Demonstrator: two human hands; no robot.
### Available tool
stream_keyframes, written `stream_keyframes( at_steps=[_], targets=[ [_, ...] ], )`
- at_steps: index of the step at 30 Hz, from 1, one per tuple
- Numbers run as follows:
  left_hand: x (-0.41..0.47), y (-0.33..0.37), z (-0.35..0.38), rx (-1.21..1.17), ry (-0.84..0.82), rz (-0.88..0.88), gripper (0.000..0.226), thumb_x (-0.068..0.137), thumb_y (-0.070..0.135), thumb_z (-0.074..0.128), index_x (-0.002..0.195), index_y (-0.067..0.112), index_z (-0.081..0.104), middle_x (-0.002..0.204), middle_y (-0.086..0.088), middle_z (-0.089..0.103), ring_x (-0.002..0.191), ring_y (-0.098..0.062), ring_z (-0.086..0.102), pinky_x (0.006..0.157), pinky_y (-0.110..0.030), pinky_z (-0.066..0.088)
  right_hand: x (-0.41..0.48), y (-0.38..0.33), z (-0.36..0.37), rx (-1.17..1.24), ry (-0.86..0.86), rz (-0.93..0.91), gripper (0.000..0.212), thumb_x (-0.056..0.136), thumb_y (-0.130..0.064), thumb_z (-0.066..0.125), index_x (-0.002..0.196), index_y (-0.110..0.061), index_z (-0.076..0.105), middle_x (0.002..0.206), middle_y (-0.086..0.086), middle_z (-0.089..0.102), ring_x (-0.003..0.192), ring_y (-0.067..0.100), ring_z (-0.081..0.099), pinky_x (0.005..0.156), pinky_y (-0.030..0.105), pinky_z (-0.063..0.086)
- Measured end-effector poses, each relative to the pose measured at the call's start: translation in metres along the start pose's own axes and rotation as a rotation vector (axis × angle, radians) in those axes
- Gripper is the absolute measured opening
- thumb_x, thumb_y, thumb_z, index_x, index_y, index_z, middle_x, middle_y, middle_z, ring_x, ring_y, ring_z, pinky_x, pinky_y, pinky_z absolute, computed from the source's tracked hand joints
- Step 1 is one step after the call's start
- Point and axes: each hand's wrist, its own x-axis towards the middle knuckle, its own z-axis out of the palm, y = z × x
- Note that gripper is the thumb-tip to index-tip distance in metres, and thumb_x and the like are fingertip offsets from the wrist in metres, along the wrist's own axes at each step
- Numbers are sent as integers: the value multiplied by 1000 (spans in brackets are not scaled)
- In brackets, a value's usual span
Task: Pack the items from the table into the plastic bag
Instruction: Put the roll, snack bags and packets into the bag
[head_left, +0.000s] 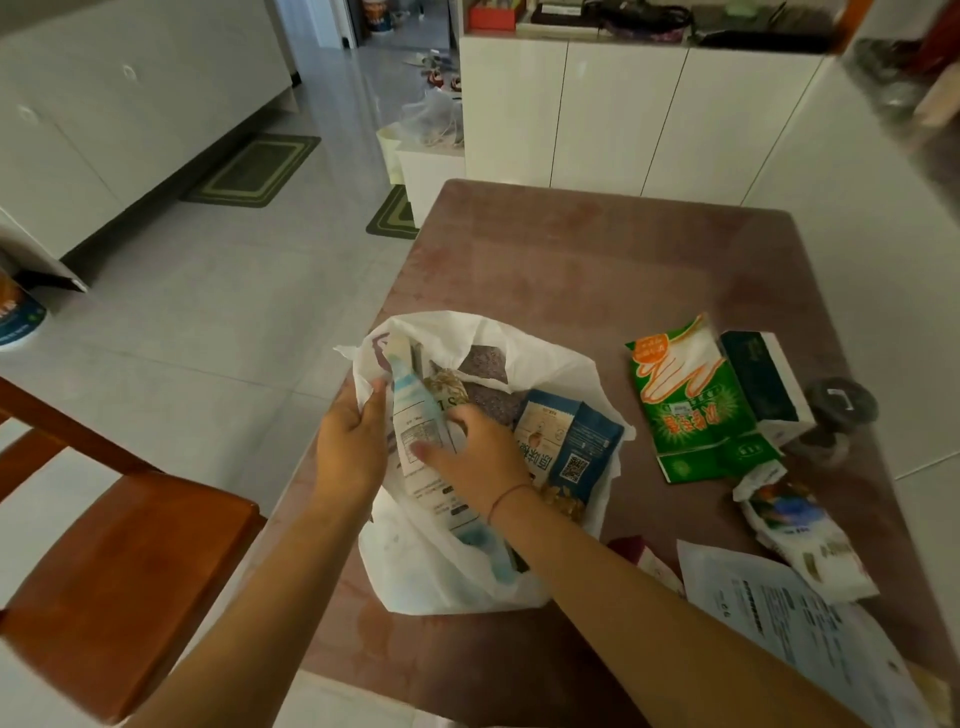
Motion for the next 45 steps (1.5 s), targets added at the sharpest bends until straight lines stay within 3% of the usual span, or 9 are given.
stream_keyframes(
  at_steps=[4,10,15,19,22,25,31,37,45],
  targets=[
    [-1,-1,5,30,-2,13,32,95,44,41,102,21,63,87,-1,71,78,-20,71,67,-36,58,-5,21,-4,-49,-45,71,36,83,-27,67,115,-12,61,114,7,67,99,23,65,84,37,56],
    [-3,-1,13,54,-3,-11,24,95,42,42,85,28,59,85,-2,70,77,-22,71,66,-38,58,-12,31,-8,-57,-24,79,33,83,-30,67,111,-13,62,111,5,68,96,21,66,82,33,56],
    [-2,-5,13,35,13,-21,30,94,44,43,98,21,63,91,-6,71,80,-24,71,76,-47,58,-10,32,-77,107,473,-110,20,90,-31,57,100,-15,62,89,-5,62,80,7,57,68,14,48],
    [-2,-7,15,38,11,-15,30,95,43,43,96,21,64,90,-6,71,79,-24,71,74,-44,59,19,97,-148,-136,874,97,28,83,-29,64,107,-13,63,109,7,59,103,27,55,83,38,47],
    [-3,-6,17,49,10,15,35,96,43,42,111,18,62,90,-3,71,80,-22,71,68,-38,58,29,149,-179,-403,837,397,48,78,-28,71,119,-9,54,130,17,48,119,38,43,94,48,39],
    [-4,-6,18,63,19,28,37,96,42,42,114,17,61,93,-3,71,81,-21,71,72,-41,59,31,179,-194,-458,833,458,44,79,-20,67,119,-5,53,128,21,47,120,40,41,98,49,34],
    [-6,-5,20,92,40,20,36,96,44,40,112,19,61,98,-3,71,83,-22,70,76,-45,58,39,189,-203,-656,852,446,24,80,-15,65,101,-4,63,116,21,48,113,39,41,96,48,30],
    [-9,-3,20,90,62,16,35,98,40,38,114,17,60,91,2,68,79,-14,67,60,-26,51,40,200,-206,-760,875,411,16,81,-7,62,93,3,62,110,26,48,107,40,42,91,49,33],
    [-8,-4,23,85,60,34,37,97,42,39,118,18,59,99,-3,69,85,-20,69,70,-34,56,28,183,-208,-456,829,209,10,85,-8,59,91,0,59,114,22,51,104,39,50,86,40,41]
  ],
)
